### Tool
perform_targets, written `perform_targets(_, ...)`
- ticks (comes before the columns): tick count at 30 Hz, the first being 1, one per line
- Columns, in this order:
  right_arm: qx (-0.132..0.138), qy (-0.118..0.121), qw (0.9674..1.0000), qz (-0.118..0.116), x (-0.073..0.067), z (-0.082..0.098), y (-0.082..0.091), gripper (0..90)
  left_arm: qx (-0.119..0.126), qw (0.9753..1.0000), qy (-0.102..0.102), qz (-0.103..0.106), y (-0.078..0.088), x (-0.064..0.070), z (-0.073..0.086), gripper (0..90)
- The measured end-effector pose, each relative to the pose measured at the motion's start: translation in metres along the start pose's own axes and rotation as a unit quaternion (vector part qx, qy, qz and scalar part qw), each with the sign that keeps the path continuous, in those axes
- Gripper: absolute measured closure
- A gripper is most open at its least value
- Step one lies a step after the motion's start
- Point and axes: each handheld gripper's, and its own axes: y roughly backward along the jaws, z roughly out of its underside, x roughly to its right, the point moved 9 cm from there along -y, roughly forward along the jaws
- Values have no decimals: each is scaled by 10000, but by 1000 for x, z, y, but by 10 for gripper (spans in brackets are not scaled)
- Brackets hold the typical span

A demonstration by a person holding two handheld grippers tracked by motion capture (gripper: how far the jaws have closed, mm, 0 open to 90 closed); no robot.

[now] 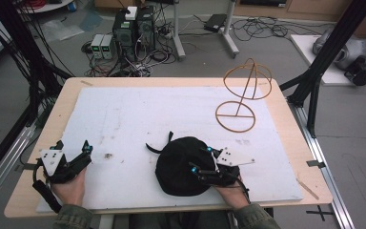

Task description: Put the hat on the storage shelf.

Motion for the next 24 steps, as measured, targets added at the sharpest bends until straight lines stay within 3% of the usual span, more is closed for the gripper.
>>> perform_targets(4, -90, -36, 9998, -156, -1, 1, 0, 451, -13, 10000, -15, -14, 0, -1, 0, 172)
perform_targets(6, -147, 46, 9998, -155, 0, 2, 1, 568, 9, 9999, -104, -28, 0, 0, 0, 172)
perform_targets(9, -179, 66, 9996, -203, 0, 2, 2, 629, 9, 9999, -136, -12, 0, 1, 0, 172)
perform_targets(10, -217, 121, 9995, -204, 0, 2, 2, 696, 0, 9999, -120, -2, -1, 2, 0, 172)
perform_targets(14, -368, 192, 9989, -213, 0, 3, 3, 823, 3, 9999, -123, -2, -1, 2, 0, 172)
perform_targets(24, -422, 155, 9989, -122, 0, 2, 3, 863, -24, 9999, -165, 3, -1, 3, 1, 172)
